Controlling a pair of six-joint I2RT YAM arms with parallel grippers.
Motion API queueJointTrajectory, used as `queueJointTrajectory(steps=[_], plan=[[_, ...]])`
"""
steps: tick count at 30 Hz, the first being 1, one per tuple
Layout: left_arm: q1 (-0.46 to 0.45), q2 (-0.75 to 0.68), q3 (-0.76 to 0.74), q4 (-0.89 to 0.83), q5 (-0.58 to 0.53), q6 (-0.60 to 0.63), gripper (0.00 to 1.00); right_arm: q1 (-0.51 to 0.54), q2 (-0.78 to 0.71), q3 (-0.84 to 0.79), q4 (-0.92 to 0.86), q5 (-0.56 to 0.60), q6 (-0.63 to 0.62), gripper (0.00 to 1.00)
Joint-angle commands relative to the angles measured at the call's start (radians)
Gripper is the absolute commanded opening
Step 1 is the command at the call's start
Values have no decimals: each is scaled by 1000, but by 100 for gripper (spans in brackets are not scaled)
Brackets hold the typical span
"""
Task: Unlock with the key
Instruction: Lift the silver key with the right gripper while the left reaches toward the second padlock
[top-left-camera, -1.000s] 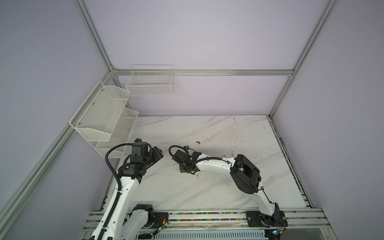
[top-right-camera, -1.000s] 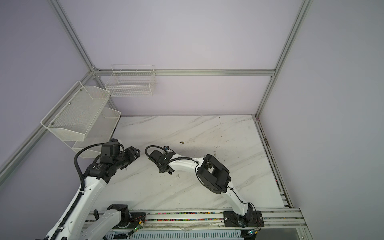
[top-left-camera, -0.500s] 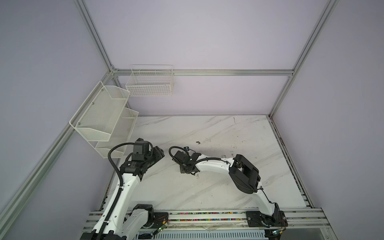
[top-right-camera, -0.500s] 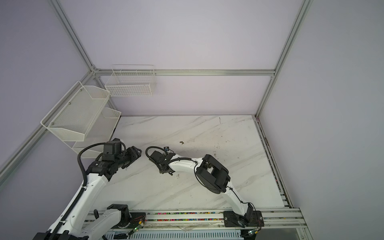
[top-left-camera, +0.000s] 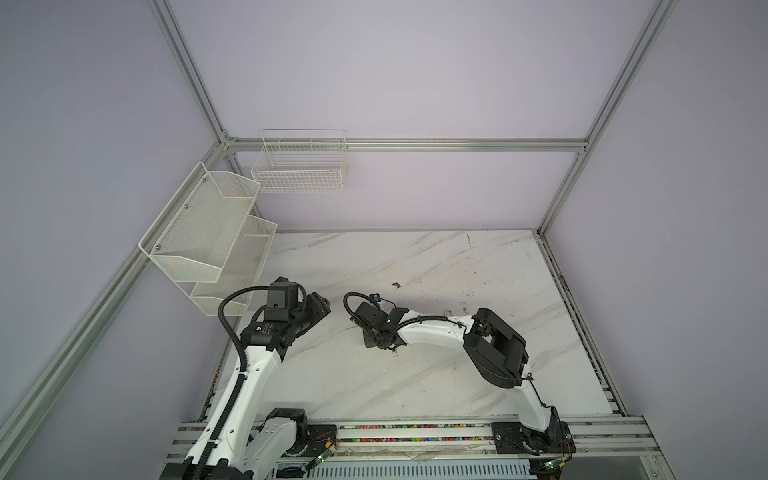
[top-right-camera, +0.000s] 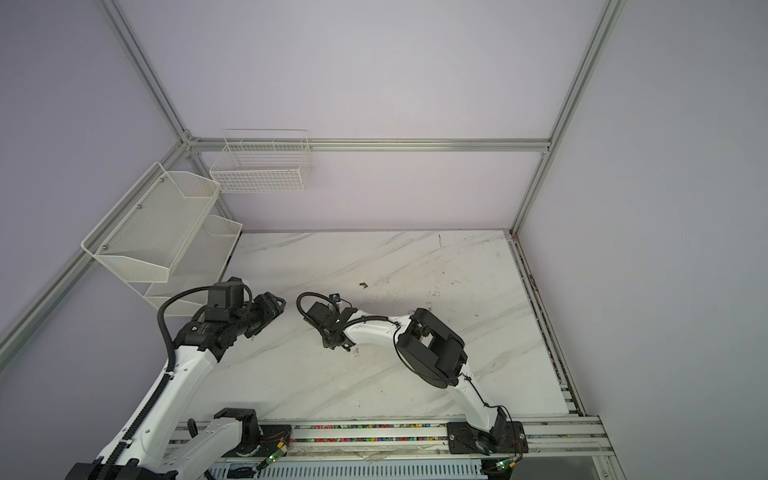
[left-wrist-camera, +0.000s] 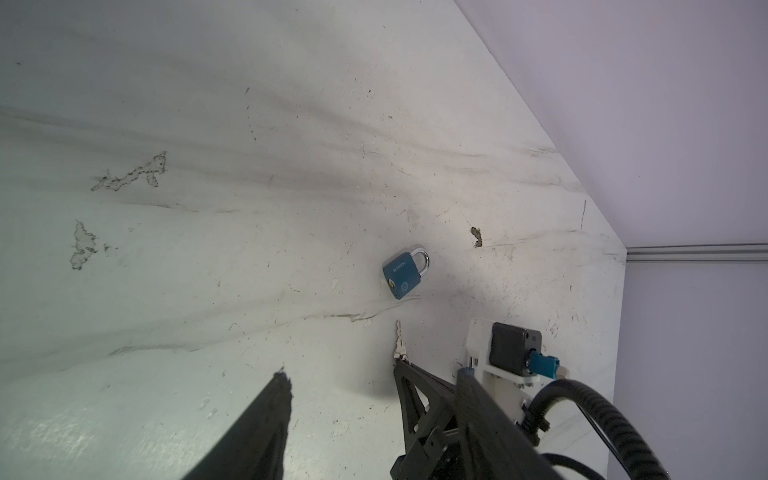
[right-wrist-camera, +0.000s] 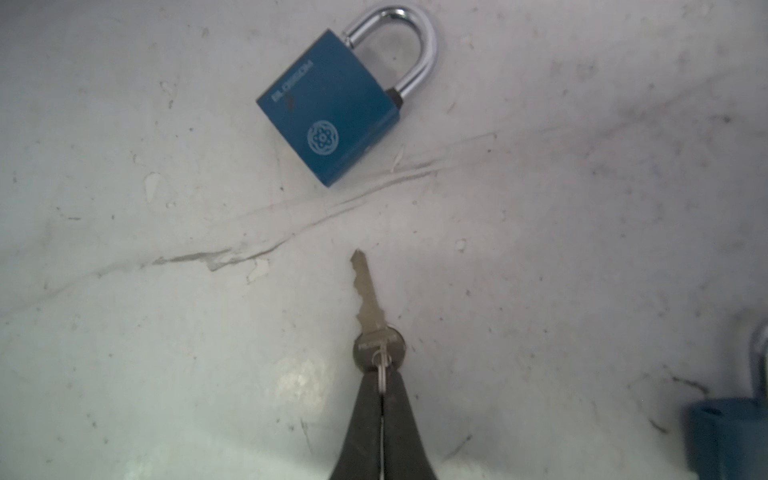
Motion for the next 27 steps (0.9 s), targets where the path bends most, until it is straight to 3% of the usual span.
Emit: queueJointTrajectory(steps=[1, 11, 18, 27], plan=[[5, -22, -55, 58, 107, -76, 63, -32, -89, -72, 87, -24, -75, 0], [-41, -39, -32, 101, 209, -185, 64, -119, -344, -330, 403, -169, -319, 0], [-183, -36, -56, 319, 169, -363, 63, -140, -497, -437, 524, -210, -362, 0], [-315, 114, 39, 456, 83, -372, 55, -137, -611, -452, 589, -219, -316, 0]])
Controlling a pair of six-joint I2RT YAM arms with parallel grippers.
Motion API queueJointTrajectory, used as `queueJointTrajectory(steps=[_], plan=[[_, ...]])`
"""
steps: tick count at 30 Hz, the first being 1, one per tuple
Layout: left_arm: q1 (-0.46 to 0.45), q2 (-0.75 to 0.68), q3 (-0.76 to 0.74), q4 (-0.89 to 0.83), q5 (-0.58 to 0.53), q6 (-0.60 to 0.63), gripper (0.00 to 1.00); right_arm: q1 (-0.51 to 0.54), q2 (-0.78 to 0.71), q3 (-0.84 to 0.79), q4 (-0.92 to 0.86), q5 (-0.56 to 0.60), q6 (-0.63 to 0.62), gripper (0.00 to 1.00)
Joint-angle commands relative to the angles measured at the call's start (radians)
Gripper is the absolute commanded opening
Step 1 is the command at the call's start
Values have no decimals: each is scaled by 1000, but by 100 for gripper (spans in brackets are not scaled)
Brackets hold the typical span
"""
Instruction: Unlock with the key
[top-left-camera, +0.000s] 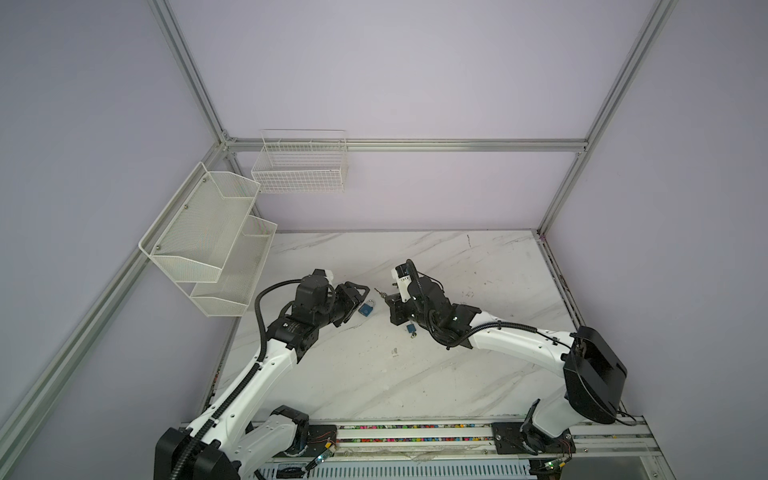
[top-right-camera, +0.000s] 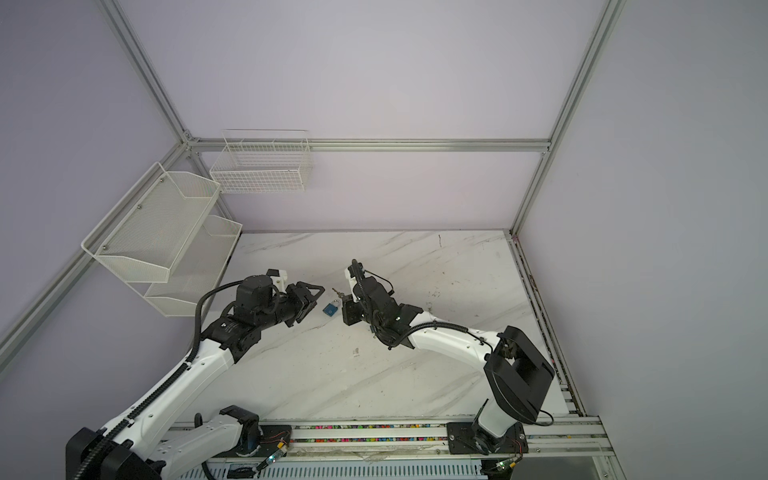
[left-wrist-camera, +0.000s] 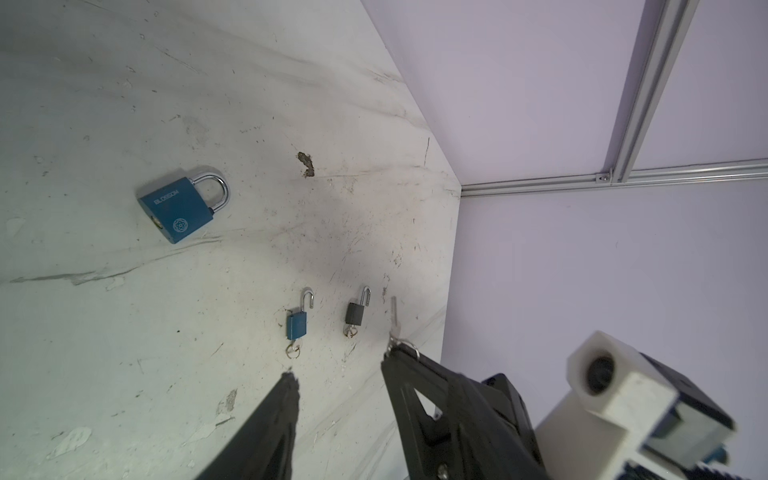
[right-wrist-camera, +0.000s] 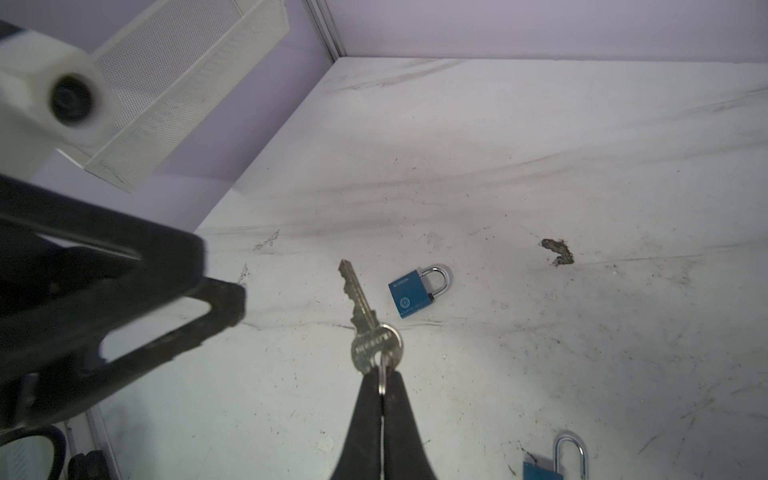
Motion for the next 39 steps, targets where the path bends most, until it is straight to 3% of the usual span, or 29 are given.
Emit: queueJointTrajectory(steps=[1, 6, 12, 17, 27, 39], plan=[[-36, 20, 66, 94, -54, -15, 54, 5, -51, -11, 51, -26, 9, 0], [-63, 46, 58, 237, -61, -28, 48, 6, -59, 0, 31, -39, 8, 0], [-75, 45, 62, 268, -84, -26, 40, 13, -47, 17, 6, -16, 14, 0], [-76, 20, 55, 211, -146, -26, 41, 14, -63, 20, -7, 0, 6, 0], [-81, 83, 120, 200, -83, 8, 44, 54, -27, 63, 3, -44, -45, 0], [-82, 79, 112, 215, -87, 26, 26, 58, -4, 75, -57, -11, -93, 0]])
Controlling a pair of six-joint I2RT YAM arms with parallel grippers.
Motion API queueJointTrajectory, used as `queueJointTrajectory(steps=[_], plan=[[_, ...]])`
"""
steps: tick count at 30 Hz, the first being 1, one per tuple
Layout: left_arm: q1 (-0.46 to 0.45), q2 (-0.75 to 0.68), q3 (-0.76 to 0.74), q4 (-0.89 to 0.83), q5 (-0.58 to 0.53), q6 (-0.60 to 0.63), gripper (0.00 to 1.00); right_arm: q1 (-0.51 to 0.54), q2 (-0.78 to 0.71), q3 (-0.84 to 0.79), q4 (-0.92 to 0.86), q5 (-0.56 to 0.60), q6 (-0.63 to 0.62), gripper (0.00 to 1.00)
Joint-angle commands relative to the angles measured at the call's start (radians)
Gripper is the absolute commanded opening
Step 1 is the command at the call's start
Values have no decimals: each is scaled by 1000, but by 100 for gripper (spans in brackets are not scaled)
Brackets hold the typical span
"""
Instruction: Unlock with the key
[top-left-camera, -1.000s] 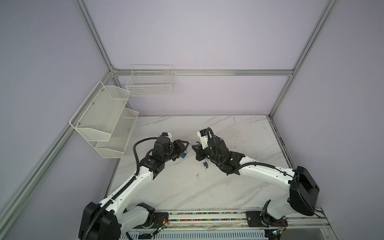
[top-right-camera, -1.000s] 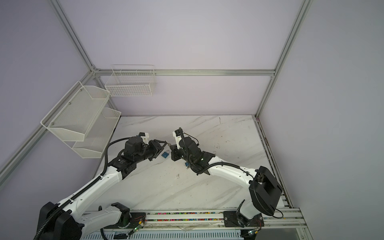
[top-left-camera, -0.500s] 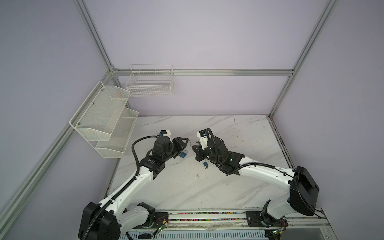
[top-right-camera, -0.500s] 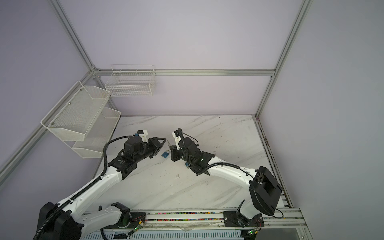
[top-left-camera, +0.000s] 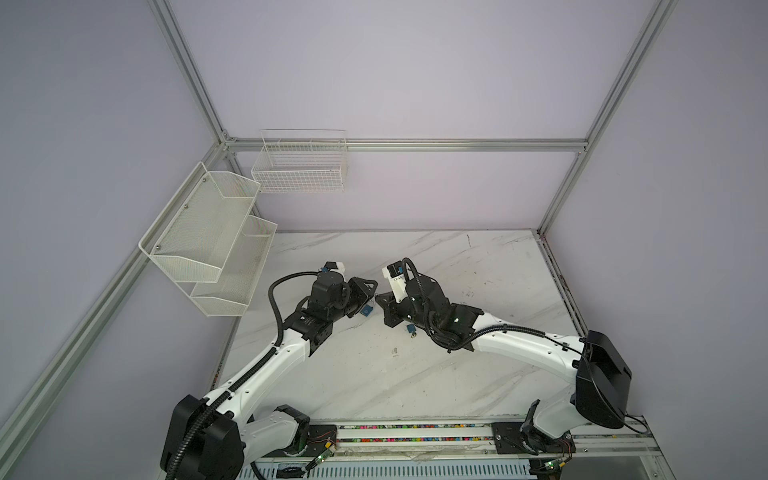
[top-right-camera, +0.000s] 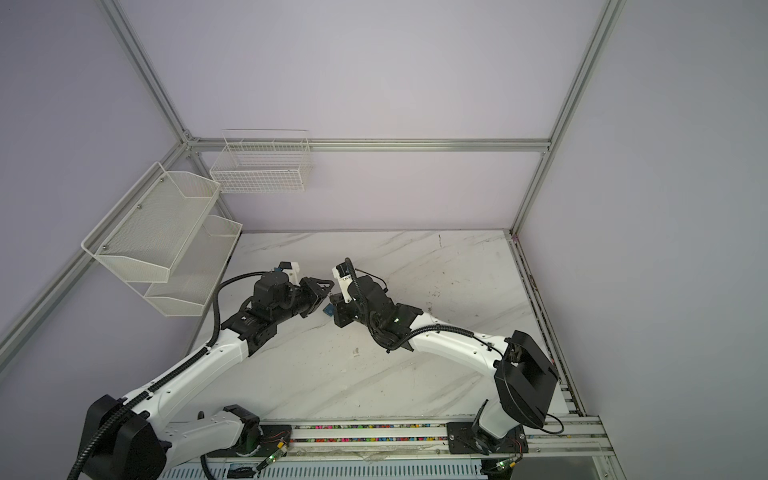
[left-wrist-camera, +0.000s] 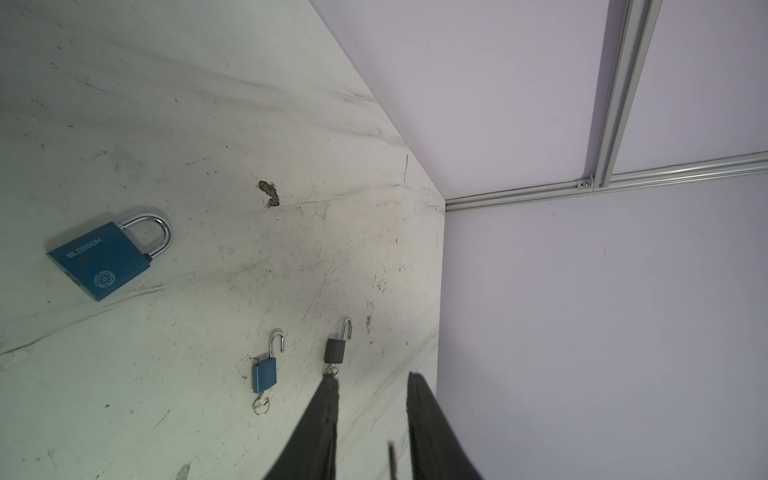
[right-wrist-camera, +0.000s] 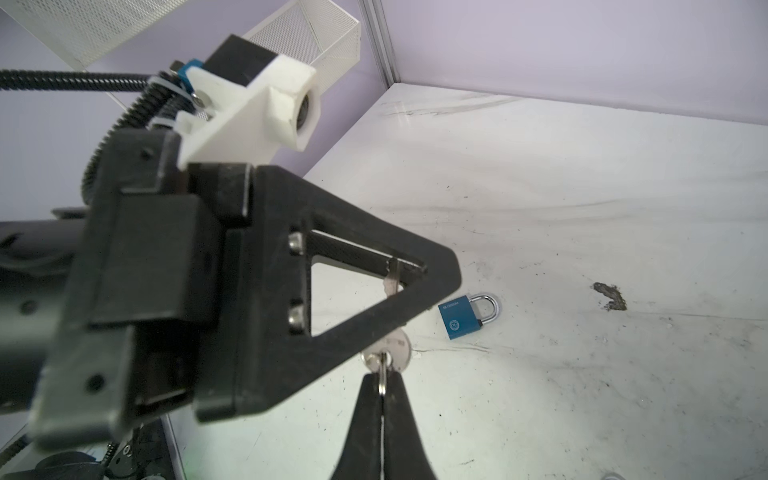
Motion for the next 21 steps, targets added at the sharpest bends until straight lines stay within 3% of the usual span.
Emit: queueJointTrajectory(steps=[1, 15, 21], plan=[[-6, -14, 107, 26, 5, 31, 24, 2, 8, 18, -29, 19, -41, 0], [-4, -7, 108, 16, 8, 28, 1, 2, -2, 18, -40, 27, -65, 0], [-3, -26, 92, 37, -8, 48, 0, 3, -22, 20, -42, 1, -45, 1]])
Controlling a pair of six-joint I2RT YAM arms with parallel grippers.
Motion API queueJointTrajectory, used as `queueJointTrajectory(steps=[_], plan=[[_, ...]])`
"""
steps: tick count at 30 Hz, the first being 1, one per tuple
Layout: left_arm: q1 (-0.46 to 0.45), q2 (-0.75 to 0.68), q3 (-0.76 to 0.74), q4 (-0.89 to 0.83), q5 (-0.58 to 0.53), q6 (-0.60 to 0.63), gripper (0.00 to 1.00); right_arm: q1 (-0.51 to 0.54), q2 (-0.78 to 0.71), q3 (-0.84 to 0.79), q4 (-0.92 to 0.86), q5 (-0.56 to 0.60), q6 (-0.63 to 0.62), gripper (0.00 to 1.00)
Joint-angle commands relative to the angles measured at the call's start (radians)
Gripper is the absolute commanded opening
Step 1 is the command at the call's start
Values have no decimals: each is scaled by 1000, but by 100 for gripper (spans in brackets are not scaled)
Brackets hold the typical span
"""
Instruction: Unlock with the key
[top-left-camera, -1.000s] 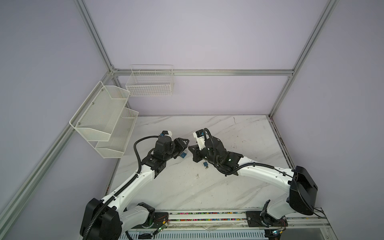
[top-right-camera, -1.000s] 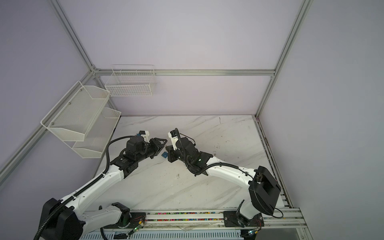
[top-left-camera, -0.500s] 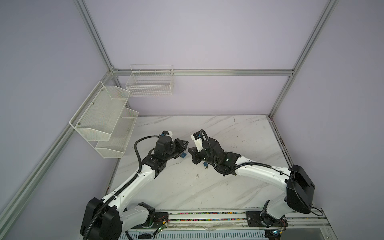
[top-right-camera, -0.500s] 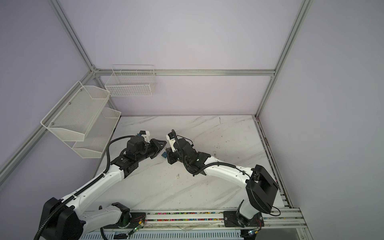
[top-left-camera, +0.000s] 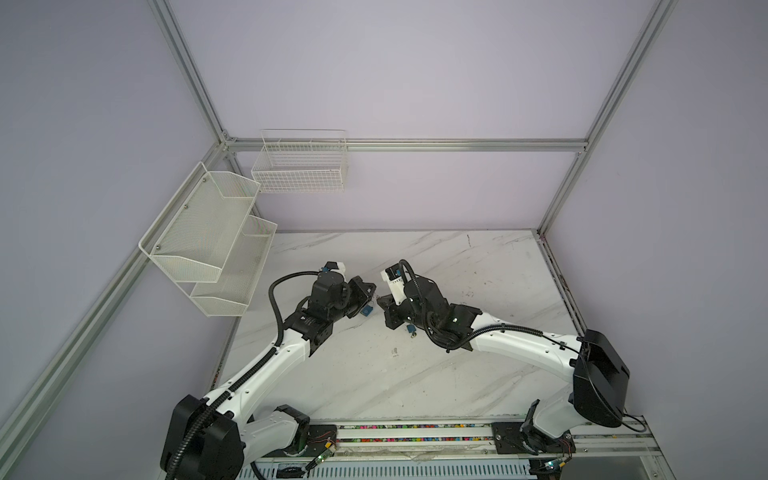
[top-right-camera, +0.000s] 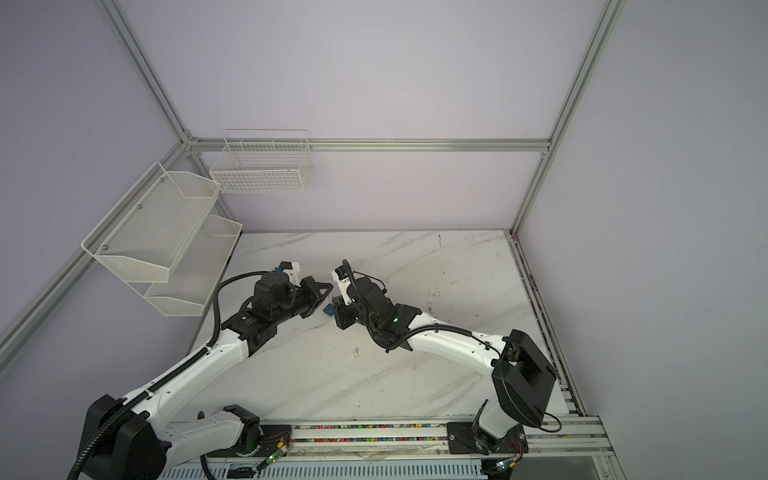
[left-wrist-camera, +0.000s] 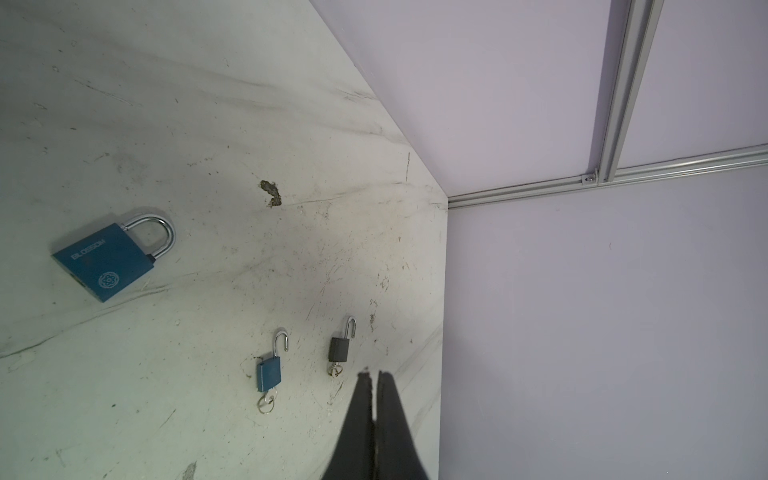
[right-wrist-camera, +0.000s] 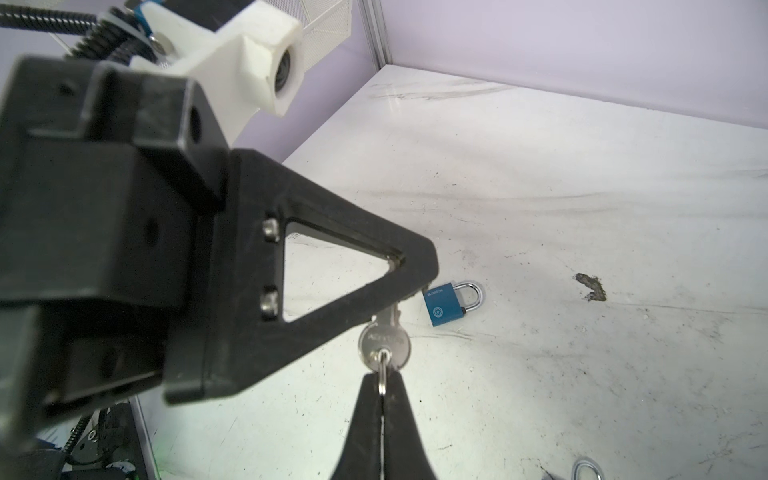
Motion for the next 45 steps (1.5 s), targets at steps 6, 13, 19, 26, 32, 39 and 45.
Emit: queueJointTrajectory(steps=[6, 13, 19, 26, 32, 39, 45], plan=[[-1, -42, 75, 146, -10, 84, 0, -15, -100, -14, 8, -64, 55, 32], [-1, -70, 11, 384, 32, 188, 0, -189, -116, -24, 135, -545, 313, 44], [-4, -67, -45, 600, 91, 248, 0, -291, -106, -70, 415, -763, 609, 48], [-3, -45, -44, 706, 135, 270, 0, -298, -71, -23, 513, -819, 680, 47], [-3, -58, -47, 755, 145, 277, 0, -303, -43, 4, 612, -822, 731, 42], [-4, -80, -68, 759, 140, 288, 0, -303, -32, 19, 675, -797, 737, 29], [-4, -80, -57, 743, 152, 297, 0, -302, -5, 39, 676, -801, 727, 27]])
